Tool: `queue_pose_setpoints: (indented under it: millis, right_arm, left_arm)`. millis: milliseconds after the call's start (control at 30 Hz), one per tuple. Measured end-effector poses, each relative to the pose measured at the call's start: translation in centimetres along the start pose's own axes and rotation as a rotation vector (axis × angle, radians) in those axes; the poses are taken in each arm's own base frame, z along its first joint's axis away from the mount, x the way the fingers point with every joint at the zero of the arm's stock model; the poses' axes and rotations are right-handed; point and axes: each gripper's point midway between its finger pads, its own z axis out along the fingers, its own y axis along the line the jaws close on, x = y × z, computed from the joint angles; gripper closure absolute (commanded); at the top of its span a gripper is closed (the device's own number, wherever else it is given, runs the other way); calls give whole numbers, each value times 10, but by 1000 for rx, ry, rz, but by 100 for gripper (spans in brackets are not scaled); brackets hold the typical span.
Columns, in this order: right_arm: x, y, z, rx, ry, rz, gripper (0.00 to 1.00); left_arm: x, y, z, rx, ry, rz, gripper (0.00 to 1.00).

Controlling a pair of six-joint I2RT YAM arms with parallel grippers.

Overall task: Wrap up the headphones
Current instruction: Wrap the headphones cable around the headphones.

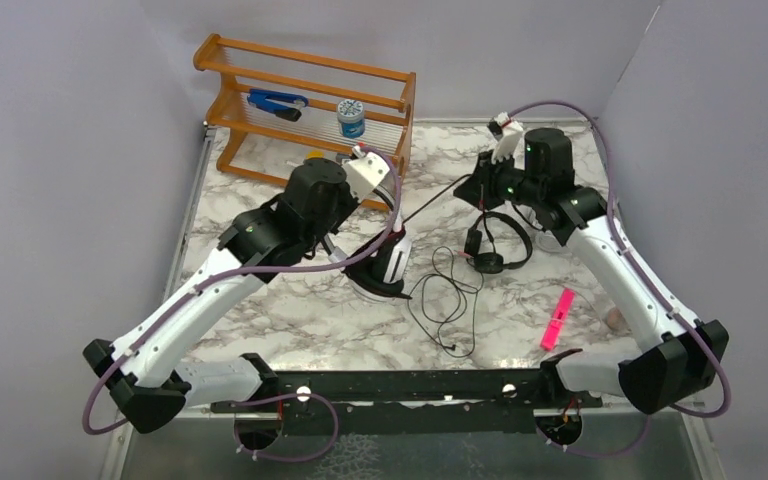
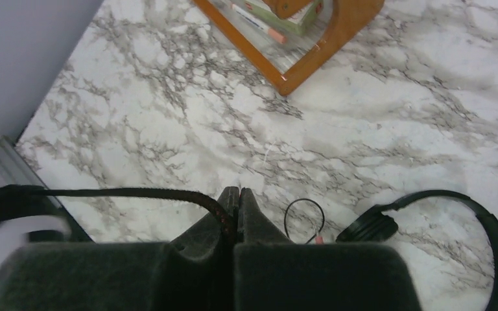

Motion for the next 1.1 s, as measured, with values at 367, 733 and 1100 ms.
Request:
queue_pose_setpoints:
  millis: [367, 733, 1100]
  right_arm:
    - [-17, 84, -1, -424, 213, 134, 100]
    - [-29, 153, -46, -623, 230, 214, 100]
    - [-30, 216, -42, -695, 196, 180, 92]
  left_arm:
    - [57, 16, 54, -245, 233, 139, 100]
    - [42, 34, 76, -477, 222, -90, 100]
    - [-9, 44, 85, -538, 124, -359, 100]
